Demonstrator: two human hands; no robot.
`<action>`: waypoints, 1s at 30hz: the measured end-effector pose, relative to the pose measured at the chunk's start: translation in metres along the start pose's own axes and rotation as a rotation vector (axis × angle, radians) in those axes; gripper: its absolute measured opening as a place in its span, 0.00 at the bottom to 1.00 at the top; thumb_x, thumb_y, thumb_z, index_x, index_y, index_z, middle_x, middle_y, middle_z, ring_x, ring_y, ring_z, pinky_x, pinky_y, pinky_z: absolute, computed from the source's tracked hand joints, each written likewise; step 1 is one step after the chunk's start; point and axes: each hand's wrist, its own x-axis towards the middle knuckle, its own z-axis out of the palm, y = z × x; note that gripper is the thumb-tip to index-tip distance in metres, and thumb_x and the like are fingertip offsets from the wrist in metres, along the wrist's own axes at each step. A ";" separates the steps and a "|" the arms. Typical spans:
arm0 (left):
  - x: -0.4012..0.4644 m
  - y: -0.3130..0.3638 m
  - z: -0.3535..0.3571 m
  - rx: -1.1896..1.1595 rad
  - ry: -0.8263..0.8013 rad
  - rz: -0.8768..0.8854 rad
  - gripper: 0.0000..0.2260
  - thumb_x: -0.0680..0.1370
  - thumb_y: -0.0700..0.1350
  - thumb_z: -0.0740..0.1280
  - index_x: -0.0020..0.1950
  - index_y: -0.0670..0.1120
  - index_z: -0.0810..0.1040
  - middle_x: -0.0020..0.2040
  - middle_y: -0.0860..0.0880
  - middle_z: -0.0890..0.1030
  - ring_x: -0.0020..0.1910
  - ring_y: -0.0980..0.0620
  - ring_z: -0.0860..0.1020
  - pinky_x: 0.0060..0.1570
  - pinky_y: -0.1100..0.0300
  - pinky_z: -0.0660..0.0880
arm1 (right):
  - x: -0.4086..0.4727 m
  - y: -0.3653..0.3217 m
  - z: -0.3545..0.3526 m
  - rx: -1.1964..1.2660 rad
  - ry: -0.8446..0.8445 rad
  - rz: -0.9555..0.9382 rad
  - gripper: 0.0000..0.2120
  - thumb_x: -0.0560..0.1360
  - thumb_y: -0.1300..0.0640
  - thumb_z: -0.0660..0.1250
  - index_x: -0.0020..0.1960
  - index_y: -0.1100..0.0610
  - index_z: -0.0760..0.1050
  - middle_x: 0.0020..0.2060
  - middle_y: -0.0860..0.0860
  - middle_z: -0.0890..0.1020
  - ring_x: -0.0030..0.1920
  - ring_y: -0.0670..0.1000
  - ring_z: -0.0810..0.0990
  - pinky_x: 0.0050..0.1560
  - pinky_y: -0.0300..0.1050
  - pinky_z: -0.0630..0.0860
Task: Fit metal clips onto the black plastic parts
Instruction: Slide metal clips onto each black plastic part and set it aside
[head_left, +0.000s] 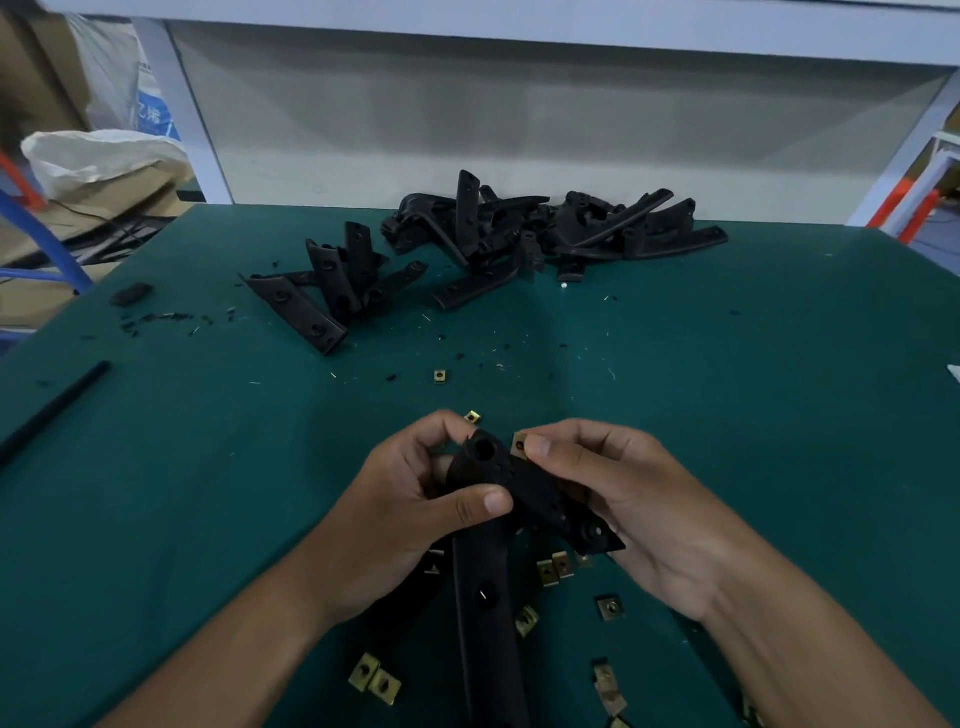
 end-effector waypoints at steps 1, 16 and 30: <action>0.000 0.000 0.000 -0.007 0.006 -0.002 0.10 0.72 0.39 0.75 0.47 0.43 0.74 0.37 0.46 0.83 0.35 0.52 0.83 0.38 0.62 0.79 | -0.001 0.000 0.000 0.016 -0.001 0.007 0.13 0.64 0.49 0.77 0.46 0.54 0.87 0.43 0.54 0.87 0.41 0.49 0.85 0.38 0.40 0.82; -0.001 0.001 0.004 0.042 0.024 0.021 0.19 0.73 0.41 0.76 0.62 0.52 0.81 0.49 0.44 0.86 0.49 0.48 0.84 0.50 0.60 0.80 | -0.002 0.008 0.002 -0.081 0.051 -0.185 0.11 0.69 0.48 0.73 0.45 0.55 0.85 0.46 0.58 0.86 0.44 0.53 0.85 0.43 0.41 0.82; 0.000 0.000 -0.001 -0.071 0.064 0.041 0.16 0.70 0.46 0.80 0.56 0.49 0.82 0.42 0.44 0.84 0.39 0.48 0.84 0.41 0.57 0.82 | 0.003 0.013 -0.011 -0.401 -0.116 -0.433 0.15 0.82 0.43 0.61 0.57 0.48 0.84 0.53 0.49 0.86 0.55 0.49 0.84 0.59 0.41 0.79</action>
